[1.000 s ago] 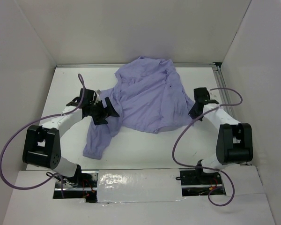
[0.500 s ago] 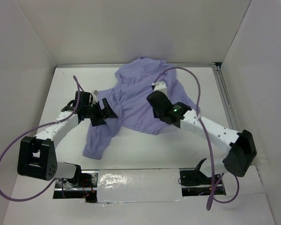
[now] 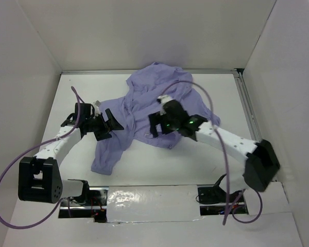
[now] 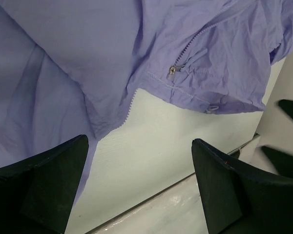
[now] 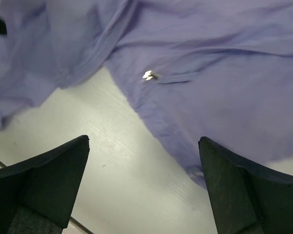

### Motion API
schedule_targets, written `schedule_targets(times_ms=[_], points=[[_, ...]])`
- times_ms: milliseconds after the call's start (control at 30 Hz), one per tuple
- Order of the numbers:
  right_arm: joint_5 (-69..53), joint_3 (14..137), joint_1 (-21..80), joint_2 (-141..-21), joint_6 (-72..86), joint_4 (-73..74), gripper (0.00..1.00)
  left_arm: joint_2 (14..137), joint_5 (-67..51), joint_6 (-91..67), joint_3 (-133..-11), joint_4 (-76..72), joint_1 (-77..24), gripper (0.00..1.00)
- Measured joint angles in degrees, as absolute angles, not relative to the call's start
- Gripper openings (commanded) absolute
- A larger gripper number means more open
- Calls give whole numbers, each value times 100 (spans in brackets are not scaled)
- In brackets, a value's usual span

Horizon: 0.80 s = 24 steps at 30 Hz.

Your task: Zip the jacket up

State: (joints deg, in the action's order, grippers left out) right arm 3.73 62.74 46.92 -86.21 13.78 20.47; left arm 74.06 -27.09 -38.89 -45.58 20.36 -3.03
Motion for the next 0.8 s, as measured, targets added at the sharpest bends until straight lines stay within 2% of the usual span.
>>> schedule_targets(times_ms=[133,233,400,667,767,800], points=[[298,5782,3446,-7199,1999,2051,100,7566,-2974,-3789,-4578,1837,-320,99],[523,5730,2248,-6884,2567,2252,100,7846,-3151,-3717,-4687,1699,-454,99],[735,5321,624,-7644,3282,2646,100,8379,-3391,-3516,-5218,1463,-1249,99],[1085,5334,-196,-8851,3623,3083,99,9590,-3656,-3433,-6178,1238,-2104,99],[1225,5594,-327,-9290,3638,3085,89,9867,-3627,-3424,-6270,1286,-2316,99],[1262,5697,-355,-9450,3642,3076,76,9942,-3627,-3424,-6298,1310,-2366,99]])
